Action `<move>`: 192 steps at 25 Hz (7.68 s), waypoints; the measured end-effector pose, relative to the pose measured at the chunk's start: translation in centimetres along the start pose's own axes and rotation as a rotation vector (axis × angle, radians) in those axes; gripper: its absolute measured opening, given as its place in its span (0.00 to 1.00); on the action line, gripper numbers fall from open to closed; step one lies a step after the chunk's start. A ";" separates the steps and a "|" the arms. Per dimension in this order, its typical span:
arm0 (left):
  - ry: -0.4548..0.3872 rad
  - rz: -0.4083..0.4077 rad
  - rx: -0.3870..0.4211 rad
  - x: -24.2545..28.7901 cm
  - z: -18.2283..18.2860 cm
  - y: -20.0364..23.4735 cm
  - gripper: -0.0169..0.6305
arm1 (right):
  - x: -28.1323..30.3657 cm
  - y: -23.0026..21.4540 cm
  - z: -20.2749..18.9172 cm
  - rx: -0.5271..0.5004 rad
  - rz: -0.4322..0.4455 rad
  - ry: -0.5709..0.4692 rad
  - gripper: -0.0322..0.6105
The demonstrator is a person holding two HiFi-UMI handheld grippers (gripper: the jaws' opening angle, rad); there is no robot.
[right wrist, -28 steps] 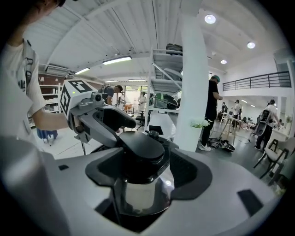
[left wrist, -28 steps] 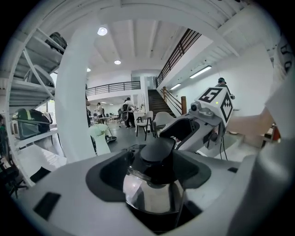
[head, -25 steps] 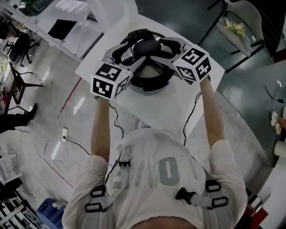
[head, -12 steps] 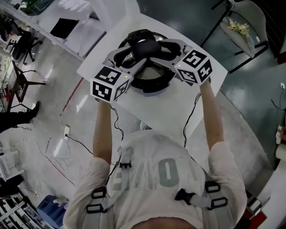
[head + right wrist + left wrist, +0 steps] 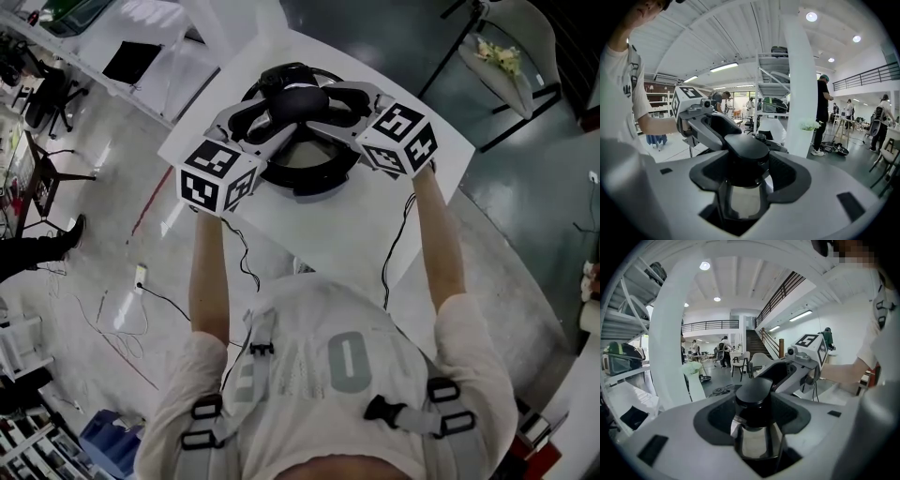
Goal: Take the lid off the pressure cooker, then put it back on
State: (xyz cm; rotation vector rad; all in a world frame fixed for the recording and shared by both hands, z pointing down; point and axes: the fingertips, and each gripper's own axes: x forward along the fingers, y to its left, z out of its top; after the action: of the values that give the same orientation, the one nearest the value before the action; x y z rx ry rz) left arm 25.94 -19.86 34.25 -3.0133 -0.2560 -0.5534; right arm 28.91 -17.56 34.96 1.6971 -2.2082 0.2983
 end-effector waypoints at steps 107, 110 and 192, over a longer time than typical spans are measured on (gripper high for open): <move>-0.098 -0.064 0.050 -2.8 5.9 -22.5 0.34 | -22.5 10.5 -3.5 -0.123 -0.091 -0.017 0.37; -0.104 -0.033 0.035 -2.9 5.4 -24.8 0.34 | -24.2 11.5 -4.6 -0.134 -0.067 -0.014 0.37; -0.185 0.554 -0.187 -8.0 -12.6 -27.1 0.41 | -26.0 15.3 -22.3 0.232 -0.255 -0.058 0.55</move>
State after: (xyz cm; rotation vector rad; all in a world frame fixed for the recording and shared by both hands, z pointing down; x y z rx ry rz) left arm 9.42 4.38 44.07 -3.0995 0.6390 -0.2574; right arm 23.25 17.83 45.96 2.1105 -2.0293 0.4596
